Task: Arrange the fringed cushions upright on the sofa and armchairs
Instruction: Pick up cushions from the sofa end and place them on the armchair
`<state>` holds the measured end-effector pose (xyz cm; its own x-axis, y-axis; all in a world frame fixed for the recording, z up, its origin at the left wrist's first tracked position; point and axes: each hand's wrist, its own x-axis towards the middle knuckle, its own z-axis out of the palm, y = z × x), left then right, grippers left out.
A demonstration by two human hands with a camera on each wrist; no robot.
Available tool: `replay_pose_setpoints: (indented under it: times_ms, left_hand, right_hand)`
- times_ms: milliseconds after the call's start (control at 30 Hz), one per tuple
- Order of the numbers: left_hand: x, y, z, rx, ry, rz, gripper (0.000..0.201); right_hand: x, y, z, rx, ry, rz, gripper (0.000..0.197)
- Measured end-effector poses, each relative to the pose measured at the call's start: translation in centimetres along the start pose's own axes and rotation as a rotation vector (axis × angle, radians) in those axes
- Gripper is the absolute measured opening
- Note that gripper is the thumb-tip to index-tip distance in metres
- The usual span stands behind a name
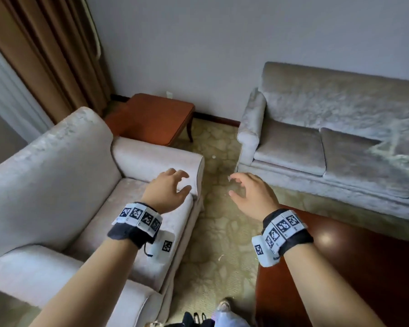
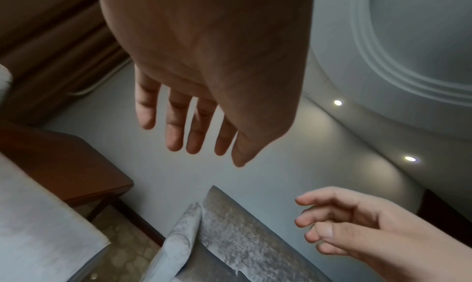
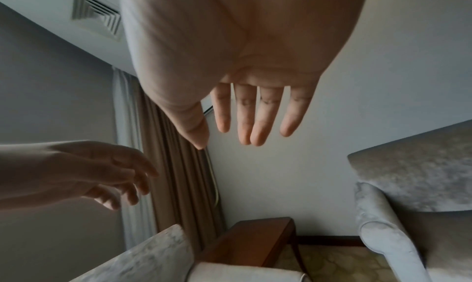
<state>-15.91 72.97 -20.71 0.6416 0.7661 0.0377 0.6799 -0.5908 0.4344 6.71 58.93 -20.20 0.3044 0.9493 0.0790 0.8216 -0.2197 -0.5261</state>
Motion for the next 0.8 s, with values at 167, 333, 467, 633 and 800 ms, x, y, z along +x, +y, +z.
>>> replay_pose_setpoints:
  times_ms: [167, 333, 467, 633, 800]
  left_hand:
    - [9.6, 1.7, 1.6, -0.007, -0.075, 0.083, 0.038]
    - [17.6, 1.1, 1.3, -0.021, -0.047, 0.013, 0.036]
    - [23.3, 0.3, 1.4, -0.022, -0.017, -0.022, 0.037]
    - [30.2, 0.0, 2.6, -0.031, -0.046, -0.02, 0.035]
    - [41.1, 0.8, 5.0, 0.027, -0.127, 0.041, 0.04]
  right_hand:
    - [6.5, 5.0, -1.1, 0.001, 0.044, 0.076, 0.039]
    - [13.8, 8.3, -2.3, 0.021, 0.059, 0.117, 0.039]
    - [19.6, 11.2, -2.8, 0.018, 0.036, 0.099, 0.038]
    - [25.8, 15.0, -3.2, -0.005, 0.017, 0.14, 0.038]
    - [32.1, 20.2, -4.3, -0.054, 0.039, 0.217, 0.041]
